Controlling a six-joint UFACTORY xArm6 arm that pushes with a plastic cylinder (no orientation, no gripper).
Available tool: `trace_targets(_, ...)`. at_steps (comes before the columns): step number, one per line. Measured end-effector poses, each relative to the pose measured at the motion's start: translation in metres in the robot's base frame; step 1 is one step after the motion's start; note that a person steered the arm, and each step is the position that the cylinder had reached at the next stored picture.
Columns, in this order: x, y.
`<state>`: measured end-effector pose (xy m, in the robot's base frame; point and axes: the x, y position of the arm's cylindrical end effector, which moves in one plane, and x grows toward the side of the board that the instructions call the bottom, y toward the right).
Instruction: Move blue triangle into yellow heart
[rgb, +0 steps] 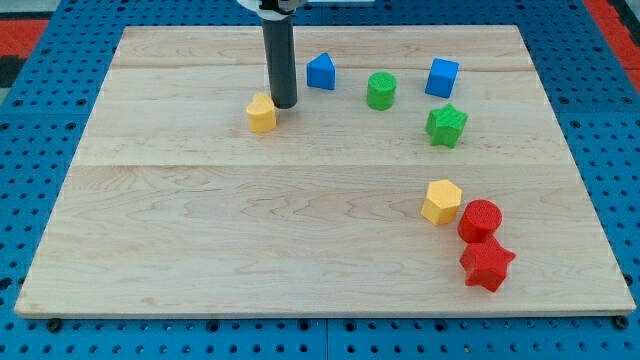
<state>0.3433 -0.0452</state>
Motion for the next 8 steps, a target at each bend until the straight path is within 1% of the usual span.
trace_targets(1,-0.004,0.007)
trace_targets(2,-0.056,-0.02)
trace_targets(3,-0.088,-0.068)
trace_targets(4,-0.142,0.016)
trace_targets(5,-0.137,0.118)
trace_targets(6,-0.093,0.119)
trace_targets(7,-0.073,0.079)
trace_targets(8,-0.065,0.038)
